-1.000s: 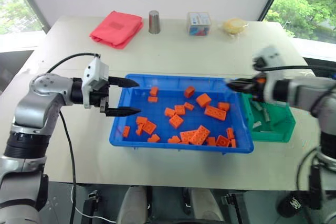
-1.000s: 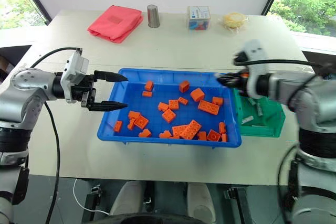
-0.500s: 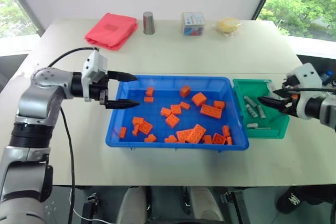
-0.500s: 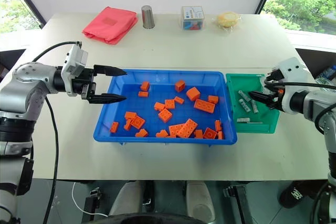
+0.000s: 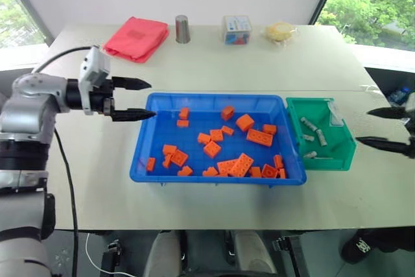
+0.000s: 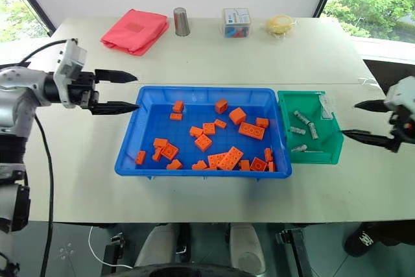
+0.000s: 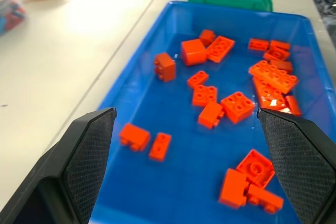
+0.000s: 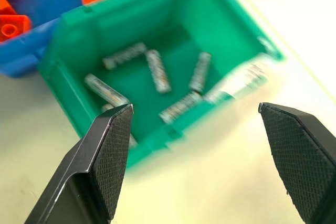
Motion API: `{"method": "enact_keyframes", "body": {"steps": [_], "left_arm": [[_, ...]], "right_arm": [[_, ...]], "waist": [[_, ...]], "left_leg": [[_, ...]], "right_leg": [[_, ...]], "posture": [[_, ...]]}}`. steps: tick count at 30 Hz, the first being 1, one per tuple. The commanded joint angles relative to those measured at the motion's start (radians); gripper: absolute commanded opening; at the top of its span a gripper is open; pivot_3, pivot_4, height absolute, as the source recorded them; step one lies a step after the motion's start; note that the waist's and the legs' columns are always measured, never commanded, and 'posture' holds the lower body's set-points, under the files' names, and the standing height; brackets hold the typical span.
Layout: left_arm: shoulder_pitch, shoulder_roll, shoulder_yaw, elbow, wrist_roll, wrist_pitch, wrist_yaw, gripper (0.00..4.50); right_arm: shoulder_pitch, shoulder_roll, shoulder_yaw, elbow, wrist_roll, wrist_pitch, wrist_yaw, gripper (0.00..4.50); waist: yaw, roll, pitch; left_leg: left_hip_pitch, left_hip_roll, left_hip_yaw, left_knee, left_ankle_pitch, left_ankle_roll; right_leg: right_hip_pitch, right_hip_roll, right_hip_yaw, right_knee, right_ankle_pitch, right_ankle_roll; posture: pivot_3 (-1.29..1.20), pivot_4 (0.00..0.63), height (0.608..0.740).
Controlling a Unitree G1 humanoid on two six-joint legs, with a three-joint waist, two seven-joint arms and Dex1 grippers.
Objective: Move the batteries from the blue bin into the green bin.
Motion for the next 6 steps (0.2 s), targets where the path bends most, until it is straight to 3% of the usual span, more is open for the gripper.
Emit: {"method": "enact_keyframes", "body": {"steps": [1,6], "left_arm": [[-0.020,0.041,0.037,0.028,0.013,-0.030,-0.019,4.50],[0.006,0.091,0.053,0.038,0.017,-0.041,-0.040,4.50]], "right_arm": [[-0.090,-0.034,0.023,0.138,-0.025,-0.081,0.047,3.93],[-0.182,-0.018,0.084,0.253,-0.062,-0.137,0.066,3.93]], "waist": [[0.001,0.000,0.000],[0.001,0.000,0.000]], "left_leg": [[0.000,0.000,0.000,0.000,0.000,0.000],[0.000,0.000,0.001,0.000,0.000,0.000]], "right_leg": [[0.000,0.000,0.000,0.001,0.000,0.000],[0.000,-0.001,0.000,0.001,0.000,0.000]], "posture": [[0.00,0.150,0.736],[0.00,0.150,0.736]]}}
